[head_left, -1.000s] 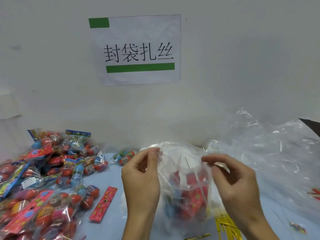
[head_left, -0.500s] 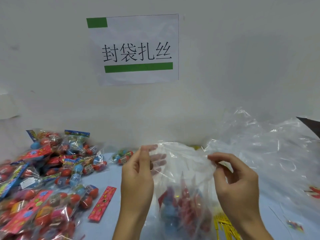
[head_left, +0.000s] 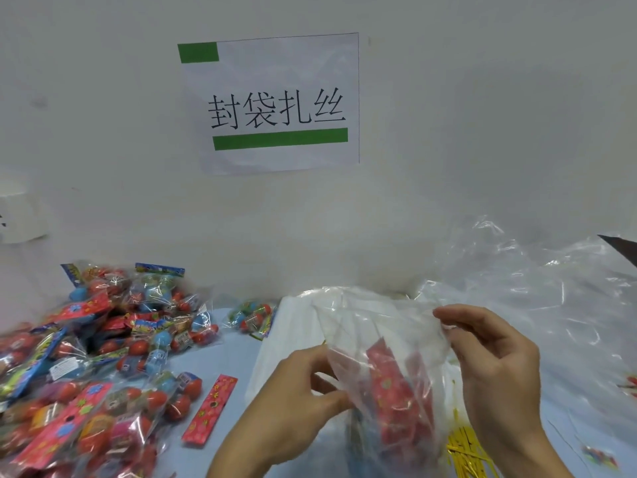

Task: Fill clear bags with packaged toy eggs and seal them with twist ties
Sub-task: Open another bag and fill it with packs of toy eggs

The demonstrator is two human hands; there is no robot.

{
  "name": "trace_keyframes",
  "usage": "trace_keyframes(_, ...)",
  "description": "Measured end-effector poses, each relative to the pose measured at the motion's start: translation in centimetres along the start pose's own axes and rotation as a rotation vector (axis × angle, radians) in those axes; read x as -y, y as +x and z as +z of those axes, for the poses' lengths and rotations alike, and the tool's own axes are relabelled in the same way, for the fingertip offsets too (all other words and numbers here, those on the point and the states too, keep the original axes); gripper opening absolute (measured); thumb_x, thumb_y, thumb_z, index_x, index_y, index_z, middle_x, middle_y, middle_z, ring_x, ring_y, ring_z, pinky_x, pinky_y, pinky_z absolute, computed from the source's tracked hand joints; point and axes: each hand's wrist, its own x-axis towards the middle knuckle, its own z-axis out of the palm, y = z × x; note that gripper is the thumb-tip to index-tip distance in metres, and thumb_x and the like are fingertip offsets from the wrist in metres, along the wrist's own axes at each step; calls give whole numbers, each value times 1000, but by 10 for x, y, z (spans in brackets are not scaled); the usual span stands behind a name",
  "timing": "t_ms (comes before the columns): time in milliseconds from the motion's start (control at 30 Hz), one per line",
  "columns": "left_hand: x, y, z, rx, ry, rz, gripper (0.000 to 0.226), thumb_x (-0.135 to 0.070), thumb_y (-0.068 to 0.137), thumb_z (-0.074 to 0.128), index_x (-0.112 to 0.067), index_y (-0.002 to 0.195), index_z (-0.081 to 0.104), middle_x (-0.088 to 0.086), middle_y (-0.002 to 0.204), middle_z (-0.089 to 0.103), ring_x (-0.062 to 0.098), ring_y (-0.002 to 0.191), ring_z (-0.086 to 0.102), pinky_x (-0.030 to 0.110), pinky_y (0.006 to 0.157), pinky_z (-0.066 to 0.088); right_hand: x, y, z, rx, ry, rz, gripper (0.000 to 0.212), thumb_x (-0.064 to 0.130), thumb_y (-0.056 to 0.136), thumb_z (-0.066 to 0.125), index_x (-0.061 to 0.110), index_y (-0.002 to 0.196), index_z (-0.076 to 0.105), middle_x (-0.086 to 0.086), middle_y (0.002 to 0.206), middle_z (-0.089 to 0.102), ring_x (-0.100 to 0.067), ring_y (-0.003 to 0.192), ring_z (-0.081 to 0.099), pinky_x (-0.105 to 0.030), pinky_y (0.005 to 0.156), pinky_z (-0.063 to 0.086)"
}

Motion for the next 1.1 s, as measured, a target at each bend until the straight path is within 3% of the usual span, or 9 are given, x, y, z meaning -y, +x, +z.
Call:
trace_keyframes(167, 0, -5, -3, 54, -131, 21, 21, -25, 90, 63, -37, 107, 64, -12, 103, 71, 7, 90, 66, 17, 73, 47, -7, 4, -7, -16, 59, 87, 34, 16, 78, 55, 32, 98, 78, 8, 99, 73, -14, 95, 59, -34, 85, 47)
trace_keyframes(233, -3, -5, -4, 57, -184, 23, 35, -23, 81, 53, -35, 112, 62, -13, 105, 70, 8, 94, 66, 20, 75, 49, -12, 4, -8, 32, 44, 134, 32, 16, 82, 58, 32, 101, 77, 2, 104, 73, -25, 100, 61, -40, 89, 49)
trace_keyframes(367, 0, 24, -10, -340, -94, 0, 28, -5, 88, 52, -29, 93, 67, -10, 90, 72, 9, 84, 67, 14, 64, 45, -21, 4, -9, 60, 36, 240, 32, -4, 88, 60, 21, 87, 80, -6, 91, 75, -33, 94, 64, -42, 83, 46)
trace_keyframes(467, 26, 60, -25, -563, 219, -168, 16, -6, 90, 50, -19, 95, 57, -3, 87, 64, 16, 78, 59, 26, 61, 41, -22, 5, -10, 65, 51, 285, 26, 1, 89, 62, 21, 88, 79, -6, 92, 76, -35, 96, 67, -43, 81, 48)
trace_keyframes(600, 84, 94, -51, -396, 680, -334, 29, 4, 86, 43, -12, 110, 47, 9, 111, 56, 29, 102, 53, 39, 79, 47, -18, 5, -8, 84, 86, 322, 22, 6, 90, 63, 21, 87, 79, -1, 96, 75, -25, 99, 67, -37, 75, 47)
trace_keyframes(700, 117, 106, -74, -285, 803, -288, 65, 12, 86, 39, -14, 145, 32, 9, 148, 39, 29, 135, 38, 41, 102, 44, -16, 5, -6, 82, 96, 327, 26, 4, 91, 61, 22, 86, 79, -1, 97, 76, -20, 97, 66, -37, 77, 46)
trace_keyframes(800, 128, 111, -87, -107, 921, -253, 82, 11, 89, 38, -28, 158, 15, -1, 165, 13, 24, 150, 20, 41, 113, 37, -15, 5, -6, 85, 104, 326, 29, 2, 91, 60, 22, 86, 79, 2, 95, 76, -17, 92, 66, -35, 76, 46)
trace_keyframes(967, 129, 116, -86, -206, 1161, -198, 55, -3, 94, 42, -34, 139, 47, -4, 139, 54, 25, 120, 55, 39, 89, 52, -15, 6, -7, 75, 118, 342, 28, -2, 92, 59, 17, 86, 79, 1, 93, 77, -15, 88, 66, -35, 74, 46)
trace_keyframes(1100, 117, 112, -81, -295, 1303, -215, 30, -12, 97, 44, -28, 120, 54, -3, 116, 64, 23, 107, 61, 34, 81, 48, -17, 6, -7, 73, 95, 330, 28, -2, 91, 60, 18, 85, 79, 0, 92, 76, -16, 87, 66, -35, 73, 48)
